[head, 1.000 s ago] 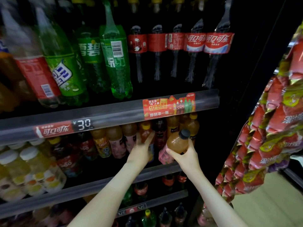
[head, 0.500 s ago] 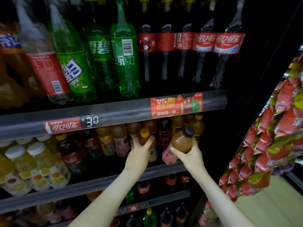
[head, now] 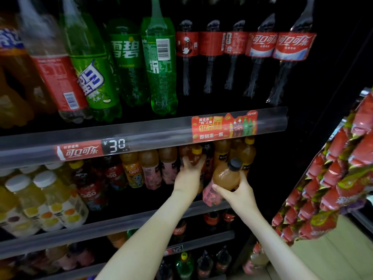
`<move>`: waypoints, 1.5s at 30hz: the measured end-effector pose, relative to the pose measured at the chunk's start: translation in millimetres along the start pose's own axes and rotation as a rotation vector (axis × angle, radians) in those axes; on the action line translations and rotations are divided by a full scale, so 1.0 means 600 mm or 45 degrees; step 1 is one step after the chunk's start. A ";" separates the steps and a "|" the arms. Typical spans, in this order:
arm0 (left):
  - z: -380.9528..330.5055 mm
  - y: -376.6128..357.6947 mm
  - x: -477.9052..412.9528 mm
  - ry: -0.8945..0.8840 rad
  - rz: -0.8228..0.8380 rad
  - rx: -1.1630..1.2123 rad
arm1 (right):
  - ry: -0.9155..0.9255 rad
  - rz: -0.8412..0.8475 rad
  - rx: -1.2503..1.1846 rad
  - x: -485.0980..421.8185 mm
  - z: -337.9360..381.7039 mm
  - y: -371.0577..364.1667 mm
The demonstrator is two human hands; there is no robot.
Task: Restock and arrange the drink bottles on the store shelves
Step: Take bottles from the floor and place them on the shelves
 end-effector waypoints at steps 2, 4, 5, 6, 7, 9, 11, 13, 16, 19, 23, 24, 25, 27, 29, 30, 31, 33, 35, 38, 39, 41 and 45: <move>0.011 0.002 0.005 -0.037 0.012 0.052 | 0.006 0.026 0.017 0.004 0.003 -0.010; 0.034 0.002 0.021 -0.082 0.029 0.093 | 0.008 0.061 0.031 0.007 0.007 -0.026; 0.052 0.000 0.034 -0.105 0.005 0.095 | 0.012 0.081 0.029 0.008 0.010 -0.036; 0.071 0.000 0.049 -0.122 -0.041 0.094 | 0.020 0.102 0.028 0.009 0.015 -0.048; 0.094 -0.001 0.066 -0.120 -0.081 0.098 | 0.031 0.124 0.029 0.010 0.021 -0.062; 0.140 -0.001 0.100 -0.069 -0.110 0.139 | 0.061 0.169 0.024 0.012 0.038 -0.094; 0.180 0.003 0.131 -0.024 -0.127 0.165 | 0.080 0.207 0.016 0.014 0.056 -0.129; 0.211 0.011 0.152 0.002 -0.137 0.180 | 0.065 0.210 0.003 0.015 0.072 -0.161; 0.238 0.026 0.173 0.019 -0.162 0.203 | 0.042 0.157 -0.005 0.011 0.092 -0.199; 0.251 0.036 0.184 0.029 -0.166 0.220 | 0.055 0.136 0.083 0.004 0.101 -0.229; 0.249 0.040 0.186 0.016 -0.156 0.216 | 0.028 0.092 0.237 -0.028 0.103 -0.253; 0.244 0.042 0.184 0.005 -0.158 0.215 | -0.007 0.112 0.283 -0.040 0.105 -0.257; 0.239 0.044 0.181 -0.008 -0.159 0.212 | -0.046 0.148 0.319 -0.052 0.108 -0.262; 0.226 0.051 0.174 -0.036 -0.162 0.200 | -0.081 0.228 0.360 -0.068 0.113 -0.273; 0.212 0.061 0.165 -0.071 -0.175 0.184 | -0.061 0.257 0.357 -0.069 0.115 -0.282; 0.206 0.066 0.162 -0.091 -0.184 0.179 | -0.037 0.253 0.355 -0.065 0.113 -0.284; 0.202 0.071 0.160 -0.110 -0.192 0.173 | -0.016 0.240 0.375 -0.058 0.110 -0.284; 0.195 0.084 0.159 -0.139 -0.207 0.170 | 0.031 0.188 0.463 -0.041 0.111 -0.275; 0.189 0.098 0.158 -0.180 -0.228 0.171 | 0.086 0.109 0.456 -0.019 0.121 -0.258; 0.167 0.129 0.162 -0.360 -0.310 0.190 | 0.227 0.004 0.508 0.016 0.154 -0.225; 0.158 0.146 0.166 -0.471 -0.364 0.197 | 0.284 -0.003 0.520 0.028 0.166 -0.214; 0.140 0.188 0.170 -0.669 -0.491 0.222 | 0.393 -0.005 0.458 0.049 0.203 -0.188; 0.106 0.303 0.174 -0.932 -0.773 0.177 | 0.597 -0.172 0.308 0.066 0.285 -0.132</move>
Point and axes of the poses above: each hand's wrist, its own x-axis away from the middle knuckle, its own y-axis out of the back of the hand, z = x × y, the point moved 4 cm from there along -x, towards the middle knuckle, and after that the axes turned 15 degrees about x, right-handed, at the moved point
